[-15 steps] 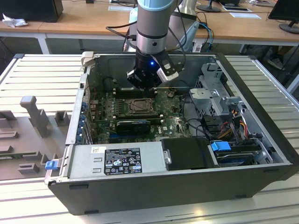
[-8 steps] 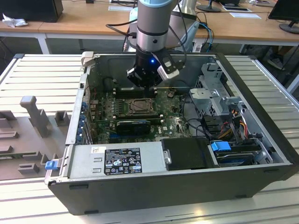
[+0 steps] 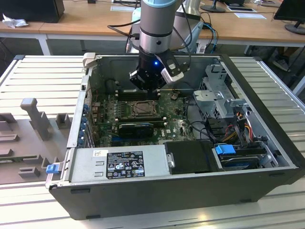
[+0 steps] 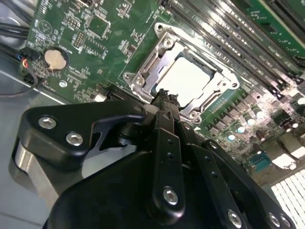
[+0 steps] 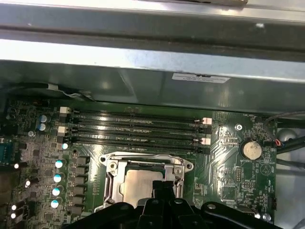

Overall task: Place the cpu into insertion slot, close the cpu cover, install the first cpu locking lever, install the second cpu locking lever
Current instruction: 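Install the second cpu locking lever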

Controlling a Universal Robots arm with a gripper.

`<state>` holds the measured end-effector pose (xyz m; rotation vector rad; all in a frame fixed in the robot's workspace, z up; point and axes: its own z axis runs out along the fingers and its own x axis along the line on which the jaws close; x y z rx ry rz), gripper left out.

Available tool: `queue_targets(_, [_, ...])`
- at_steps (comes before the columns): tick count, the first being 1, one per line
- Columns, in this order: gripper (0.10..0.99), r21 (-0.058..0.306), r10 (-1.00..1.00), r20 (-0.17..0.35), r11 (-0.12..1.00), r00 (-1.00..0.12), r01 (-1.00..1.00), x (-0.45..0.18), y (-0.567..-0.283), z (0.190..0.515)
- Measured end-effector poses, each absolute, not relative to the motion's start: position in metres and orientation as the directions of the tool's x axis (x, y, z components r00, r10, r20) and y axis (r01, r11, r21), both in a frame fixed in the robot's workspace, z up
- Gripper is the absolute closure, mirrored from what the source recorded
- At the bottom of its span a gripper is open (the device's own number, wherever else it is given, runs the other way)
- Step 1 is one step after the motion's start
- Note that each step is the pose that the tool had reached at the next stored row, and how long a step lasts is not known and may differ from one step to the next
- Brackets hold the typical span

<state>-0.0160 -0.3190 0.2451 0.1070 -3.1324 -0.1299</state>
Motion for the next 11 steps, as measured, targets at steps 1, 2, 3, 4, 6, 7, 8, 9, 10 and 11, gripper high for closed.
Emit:
queue_targets(1, [0.98, 0.083, -0.068, 0.002, 0.994, -0.998, -0.068, -0.016, -0.32, 0.246])
queue_targets(2, [0.98, 0.083, -0.068, 0.002, 0.994, -0.998, -0.068, -0.016, -0.322, 0.246])
queue_targets(3, [0.98, 0.083, -0.068, 0.002, 0.994, -0.998, -0.068, -0.016, -0.325, 0.246])
queue_targets(4, [0.98, 0.083, -0.068, 0.002, 0.994, -0.998, -0.068, -0.016, -0.327, 0.246])
queue_targets(6, [0.98, 0.083, -0.068, 0.002, 0.994, -0.998, -0.068, -0.016, -0.333, 0.245])
queue_targets(7, [0.98, 0.083, -0.068, 0.002, 0.994, -0.998, -0.068, -0.016, -0.336, 0.245])
queue_targets(8, [0.98, 0.083, -0.068, 0.002, 0.994, -0.998, -0.068, -0.016, -0.341, 0.245])
queue_targets(9, [0.98, 0.083, -0.068, 0.002, 0.994, -0.998, -0.068, -0.016, -0.343, 0.245])
queue_targets(10, [0.98, 0.083, -0.068, 0.002, 0.994, -0.998, -0.068, -0.016, -0.345, 0.246])
queue_targets(11, [0.98, 0.082, -0.068, 0.002, 0.994, -0.998, -0.068, -0.016, -0.346, 0.247])
